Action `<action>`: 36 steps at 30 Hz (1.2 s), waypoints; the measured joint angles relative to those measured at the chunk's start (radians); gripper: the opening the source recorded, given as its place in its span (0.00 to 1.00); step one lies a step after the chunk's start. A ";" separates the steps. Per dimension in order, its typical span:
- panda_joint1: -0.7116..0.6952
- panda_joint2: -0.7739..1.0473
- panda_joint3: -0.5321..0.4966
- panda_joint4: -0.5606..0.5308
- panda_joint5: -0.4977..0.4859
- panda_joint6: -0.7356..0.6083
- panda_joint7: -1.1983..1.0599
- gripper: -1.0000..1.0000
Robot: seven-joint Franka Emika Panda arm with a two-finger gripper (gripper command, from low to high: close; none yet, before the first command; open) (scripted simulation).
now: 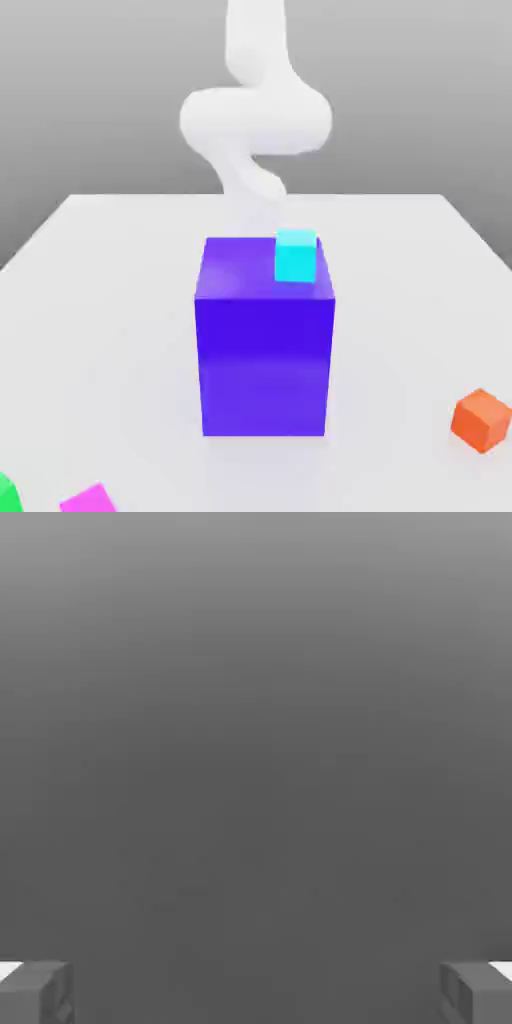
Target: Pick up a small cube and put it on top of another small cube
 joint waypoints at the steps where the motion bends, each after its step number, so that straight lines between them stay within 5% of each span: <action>1: 0.017 0.039 -0.025 0.003 0.014 0.007 -0.038 0.50; 12: 0.140 0.440 -0.243 0.039 0.203 0.074 -0.468 0.50; 21: 0.121 0.765 -0.302 0.067 0.350 0.128 -0.813 0.50; 36: -0.007 1.219 -0.277 0.107 0.321 0.333 -1.152 0.50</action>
